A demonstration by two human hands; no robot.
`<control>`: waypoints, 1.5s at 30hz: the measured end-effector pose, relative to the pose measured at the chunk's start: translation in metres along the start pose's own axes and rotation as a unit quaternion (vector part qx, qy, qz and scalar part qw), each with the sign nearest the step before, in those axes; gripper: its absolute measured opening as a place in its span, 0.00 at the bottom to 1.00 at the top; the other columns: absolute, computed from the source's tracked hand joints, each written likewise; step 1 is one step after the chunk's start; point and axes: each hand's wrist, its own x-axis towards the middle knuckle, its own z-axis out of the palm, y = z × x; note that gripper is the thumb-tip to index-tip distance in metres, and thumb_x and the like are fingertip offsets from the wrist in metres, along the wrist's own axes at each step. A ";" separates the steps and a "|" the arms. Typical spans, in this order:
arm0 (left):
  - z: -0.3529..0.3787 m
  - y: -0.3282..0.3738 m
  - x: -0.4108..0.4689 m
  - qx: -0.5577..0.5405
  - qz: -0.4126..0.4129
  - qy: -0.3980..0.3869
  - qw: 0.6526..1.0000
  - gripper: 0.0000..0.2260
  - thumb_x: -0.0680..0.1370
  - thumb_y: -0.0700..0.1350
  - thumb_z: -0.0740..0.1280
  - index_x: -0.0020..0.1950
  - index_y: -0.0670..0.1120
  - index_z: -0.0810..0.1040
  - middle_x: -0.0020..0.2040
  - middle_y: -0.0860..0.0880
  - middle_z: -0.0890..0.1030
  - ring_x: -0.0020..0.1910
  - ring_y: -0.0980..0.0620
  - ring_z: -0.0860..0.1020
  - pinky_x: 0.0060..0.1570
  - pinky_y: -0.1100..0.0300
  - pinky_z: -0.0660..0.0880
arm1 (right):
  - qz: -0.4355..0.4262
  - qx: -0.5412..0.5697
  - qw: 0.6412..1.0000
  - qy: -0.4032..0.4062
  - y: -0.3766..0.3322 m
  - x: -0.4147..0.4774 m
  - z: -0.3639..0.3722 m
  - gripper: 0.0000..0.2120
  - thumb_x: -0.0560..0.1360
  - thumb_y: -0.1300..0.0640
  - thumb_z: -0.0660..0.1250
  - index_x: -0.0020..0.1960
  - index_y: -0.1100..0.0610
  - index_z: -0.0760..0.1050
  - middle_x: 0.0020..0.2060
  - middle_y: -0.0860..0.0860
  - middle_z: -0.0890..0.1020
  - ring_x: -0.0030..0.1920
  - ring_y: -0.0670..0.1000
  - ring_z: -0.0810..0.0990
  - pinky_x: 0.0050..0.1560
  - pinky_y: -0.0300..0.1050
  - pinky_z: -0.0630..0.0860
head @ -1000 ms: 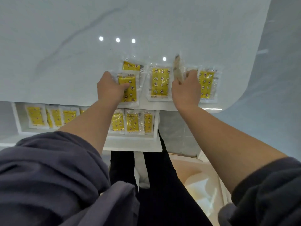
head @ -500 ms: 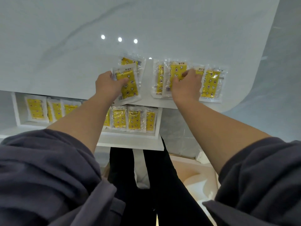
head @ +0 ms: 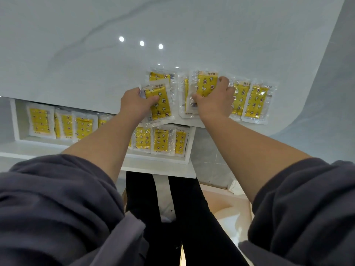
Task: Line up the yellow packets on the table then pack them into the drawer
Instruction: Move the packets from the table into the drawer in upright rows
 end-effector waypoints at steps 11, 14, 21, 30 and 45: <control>-0.003 0.002 0.002 0.051 0.021 -0.005 0.998 0.16 0.75 0.53 0.70 0.55 0.43 0.76 0.50 0.47 0.76 0.50 0.47 0.75 0.52 0.54 0.73 | -0.011 -0.079 0.996 -0.031 -0.013 -0.009 0.009 0.34 0.66 0.38 0.74 0.63 0.54 0.66 0.61 0.53 0.68 0.63 0.56 0.69 0.60 0.56 0.71; -0.002 0.004 0.002 0.035 0.008 -0.010 0.999 0.16 0.75 0.54 0.71 0.53 0.44 0.75 0.52 0.46 0.78 0.52 0.46 0.77 0.55 0.51 0.76 | -0.008 -0.078 0.996 -0.032 -0.012 -0.012 0.013 0.36 0.64 0.41 0.77 0.63 0.53 0.63 0.59 0.54 0.71 0.60 0.57 0.72 0.60 0.58 0.71; -0.001 0.005 0.003 -0.009 0.004 -0.023 1.000 0.14 0.74 0.53 0.72 0.54 0.48 0.74 0.54 0.47 0.79 0.55 0.46 0.78 0.57 0.48 0.77 | 0.030 -0.076 0.994 -0.072 -0.009 -0.010 0.018 0.32 0.66 0.37 0.74 0.60 0.54 0.69 0.56 0.51 0.77 0.60 0.56 0.75 0.63 0.56 0.66; -0.040 -0.043 -0.013 0.011 0.029 -0.069 0.997 0.16 0.74 0.50 0.72 0.60 0.47 0.78 0.54 0.50 0.80 0.53 0.48 0.79 0.57 0.51 0.76 | -0.051 0.124 0.977 -0.165 0.003 -0.052 0.026 0.10 0.69 0.53 0.76 0.45 0.49 0.74 0.38 0.42 0.77 0.42 0.45 0.77 0.42 0.36 0.71; -0.140 -0.205 0.057 0.016 -0.079 -0.081 0.993 0.34 0.77 0.45 0.71 0.77 0.40 0.57 0.76 0.44 0.62 0.71 0.44 0.67 0.63 0.55 0.68 | 0.096 0.208 0.957 -0.176 -0.011 -0.136 0.213 0.20 0.68 0.55 0.77 0.58 0.58 0.78 0.51 0.52 0.83 0.50 0.52 0.81 0.51 0.47 0.77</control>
